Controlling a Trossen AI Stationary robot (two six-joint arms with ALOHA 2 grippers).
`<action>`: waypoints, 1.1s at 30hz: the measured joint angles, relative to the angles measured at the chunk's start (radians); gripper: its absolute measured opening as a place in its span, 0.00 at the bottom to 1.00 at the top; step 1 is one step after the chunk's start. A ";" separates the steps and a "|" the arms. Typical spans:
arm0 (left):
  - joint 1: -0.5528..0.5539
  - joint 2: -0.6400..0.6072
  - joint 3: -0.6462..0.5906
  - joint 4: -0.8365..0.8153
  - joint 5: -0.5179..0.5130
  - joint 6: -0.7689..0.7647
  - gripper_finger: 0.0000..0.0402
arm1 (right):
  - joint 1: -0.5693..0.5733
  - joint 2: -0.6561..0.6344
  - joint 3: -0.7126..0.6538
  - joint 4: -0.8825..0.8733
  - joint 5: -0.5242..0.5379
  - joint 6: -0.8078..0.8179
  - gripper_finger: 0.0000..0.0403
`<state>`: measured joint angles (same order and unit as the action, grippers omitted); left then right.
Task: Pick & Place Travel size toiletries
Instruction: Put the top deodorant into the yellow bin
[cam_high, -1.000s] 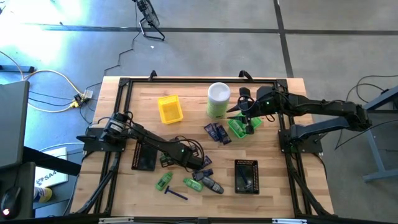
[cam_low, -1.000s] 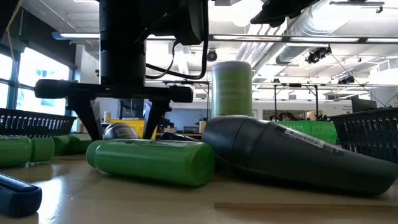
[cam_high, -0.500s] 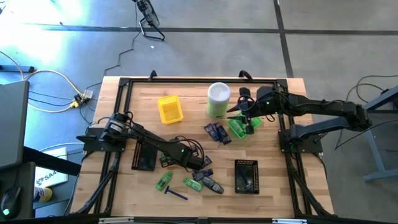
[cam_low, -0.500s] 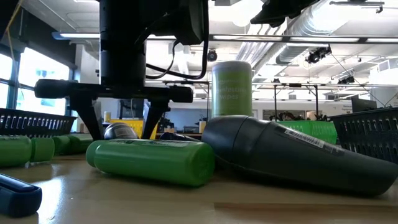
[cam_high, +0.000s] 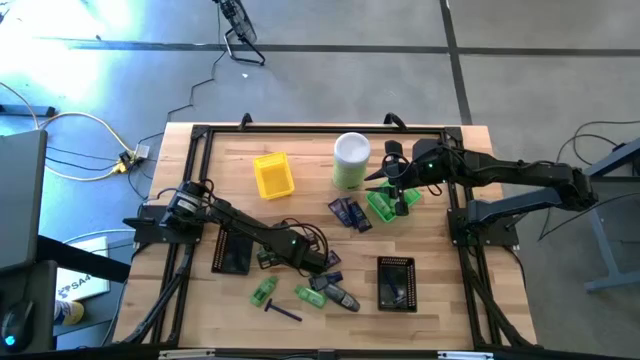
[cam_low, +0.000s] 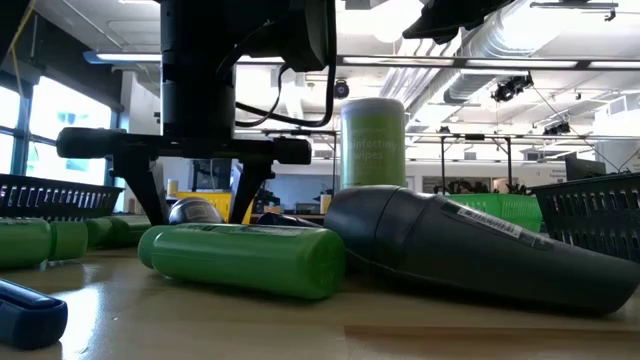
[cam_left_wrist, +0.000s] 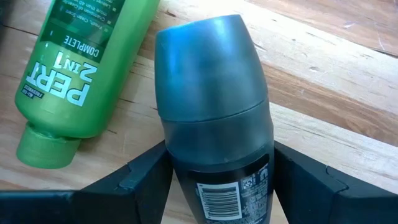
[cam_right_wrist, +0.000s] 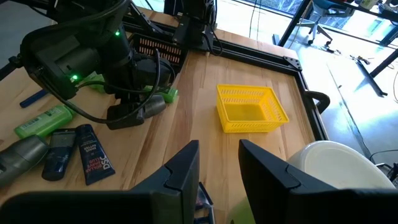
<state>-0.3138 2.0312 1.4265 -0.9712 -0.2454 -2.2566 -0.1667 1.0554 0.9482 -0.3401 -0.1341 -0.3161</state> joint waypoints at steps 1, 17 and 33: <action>0.000 0.000 0.000 0.000 0.000 0.000 0.60 | 0.000 0.000 0.000 0.000 0.000 0.000 0.26; 0.000 0.000 0.000 0.001 0.001 0.004 0.60 | 0.000 0.000 0.000 0.000 0.000 -0.003 0.26; -0.001 0.000 0.001 0.001 0.002 0.007 0.55 | 0.000 0.000 0.000 0.000 0.000 -0.003 0.26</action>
<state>-0.3145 2.0312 1.4277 -0.9702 -0.2432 -2.2494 -0.1669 1.0554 0.9482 -0.3401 -0.1339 -0.3195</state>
